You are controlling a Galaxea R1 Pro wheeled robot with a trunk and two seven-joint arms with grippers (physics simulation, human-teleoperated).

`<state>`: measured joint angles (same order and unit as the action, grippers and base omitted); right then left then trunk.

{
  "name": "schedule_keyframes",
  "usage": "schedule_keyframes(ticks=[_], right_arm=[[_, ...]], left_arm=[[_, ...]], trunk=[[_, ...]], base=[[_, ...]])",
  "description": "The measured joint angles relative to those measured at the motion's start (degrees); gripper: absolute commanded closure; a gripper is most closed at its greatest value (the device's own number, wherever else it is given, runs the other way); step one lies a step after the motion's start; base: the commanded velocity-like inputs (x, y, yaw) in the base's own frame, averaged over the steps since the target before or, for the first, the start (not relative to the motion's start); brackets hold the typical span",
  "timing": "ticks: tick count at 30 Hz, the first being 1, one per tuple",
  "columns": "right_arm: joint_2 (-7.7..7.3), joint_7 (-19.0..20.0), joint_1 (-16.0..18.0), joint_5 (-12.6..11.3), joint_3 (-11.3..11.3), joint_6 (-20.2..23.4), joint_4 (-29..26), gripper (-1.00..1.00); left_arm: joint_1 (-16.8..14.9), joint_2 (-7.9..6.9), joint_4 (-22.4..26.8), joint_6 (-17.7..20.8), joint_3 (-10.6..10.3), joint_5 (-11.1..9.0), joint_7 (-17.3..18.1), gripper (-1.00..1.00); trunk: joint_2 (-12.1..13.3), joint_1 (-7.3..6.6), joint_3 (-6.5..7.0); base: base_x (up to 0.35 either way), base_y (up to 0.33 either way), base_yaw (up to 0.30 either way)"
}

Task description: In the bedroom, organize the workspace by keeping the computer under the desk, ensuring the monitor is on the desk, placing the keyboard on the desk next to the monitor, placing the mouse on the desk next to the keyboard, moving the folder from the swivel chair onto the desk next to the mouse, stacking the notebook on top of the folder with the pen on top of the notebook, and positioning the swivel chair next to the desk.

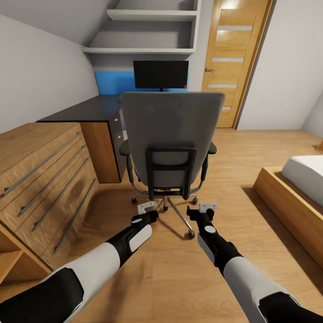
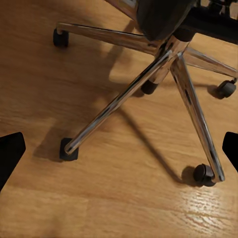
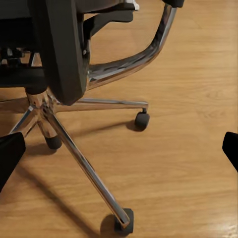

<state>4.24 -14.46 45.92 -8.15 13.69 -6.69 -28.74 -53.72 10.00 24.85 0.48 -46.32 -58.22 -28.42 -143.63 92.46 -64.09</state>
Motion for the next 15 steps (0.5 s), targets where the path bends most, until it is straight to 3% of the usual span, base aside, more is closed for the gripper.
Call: schedule_keyframes(ticks=[7,15], right_arm=[[0.05,0.0,0.0,0.0,0.0,0.0,0.1,-1.0],[0.03,0.1,0.0,0.0,0.0,0.0,0.1,-1.0]], left_arm=[[0.0,0.0,-0.1,0.0,-0.9,0.0,-0.4,-1.0],[0.0,0.0,0.0,0.0,-1.0,0.0,-0.3,-1.0]], trunk=[[0.0,0.02,0.0],[0.0,0.0,0.0]], base=[[0.053,0.0,0.206],[0.21,0.0,0.101]])
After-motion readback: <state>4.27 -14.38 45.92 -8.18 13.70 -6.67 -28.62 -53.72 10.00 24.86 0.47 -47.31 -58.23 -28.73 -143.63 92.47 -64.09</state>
